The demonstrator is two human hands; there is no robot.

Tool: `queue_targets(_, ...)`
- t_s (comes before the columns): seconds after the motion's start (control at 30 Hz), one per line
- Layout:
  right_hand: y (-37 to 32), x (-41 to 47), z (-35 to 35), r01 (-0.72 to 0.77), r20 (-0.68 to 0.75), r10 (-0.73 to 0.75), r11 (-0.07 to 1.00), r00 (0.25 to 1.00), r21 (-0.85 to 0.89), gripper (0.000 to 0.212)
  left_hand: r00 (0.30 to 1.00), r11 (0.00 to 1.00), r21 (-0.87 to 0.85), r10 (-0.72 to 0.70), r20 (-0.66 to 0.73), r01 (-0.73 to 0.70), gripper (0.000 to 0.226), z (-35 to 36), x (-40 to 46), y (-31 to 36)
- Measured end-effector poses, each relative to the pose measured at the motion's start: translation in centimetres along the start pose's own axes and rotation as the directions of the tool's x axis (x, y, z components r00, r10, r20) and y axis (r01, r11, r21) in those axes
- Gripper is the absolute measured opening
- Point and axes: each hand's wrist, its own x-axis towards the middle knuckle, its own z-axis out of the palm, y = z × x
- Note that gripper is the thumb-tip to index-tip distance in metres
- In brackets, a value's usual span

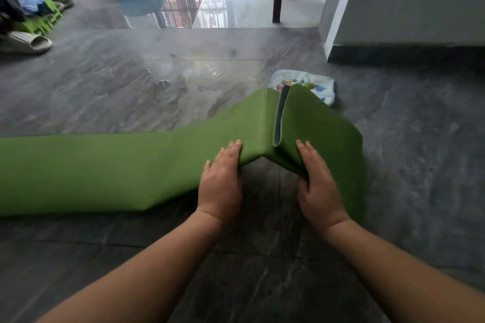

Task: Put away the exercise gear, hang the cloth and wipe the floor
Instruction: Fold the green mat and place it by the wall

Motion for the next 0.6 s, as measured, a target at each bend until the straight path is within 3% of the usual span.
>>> queue_targets(0.17,0.0,0.1,-2.6,-0.005,-0.135,0.044,0.961,0.990,0.276,0.064,0.997,0.915,-0.401,0.003,-0.082,-0.036,0.052,0.3,1.7,7.3)
queue_targets(0.3,-0.1,-1.0,-4.3,-0.096,-0.138,0.171,0.897,0.976,0.432,0.067,1.000,0.793,-0.609,0.030,0.008,-0.019,0.050,0.7,1.4,13.6)
queue_targets(0.47,0.7,-2.5,-6.8,-0.088,-0.174,0.181,0.895,0.968,0.438,0.070,0.973,0.687,-0.726,0.147,0.177,0.028,0.061,3.6,0.0,16.5)
queue_targets(0.6,1.6,-3.6,-7.6,-0.090,-0.182,0.189,0.890,0.965,0.448,0.068,0.945,0.505,-0.862,0.261,0.198,0.041,0.058,5.1,-1.0,17.6)
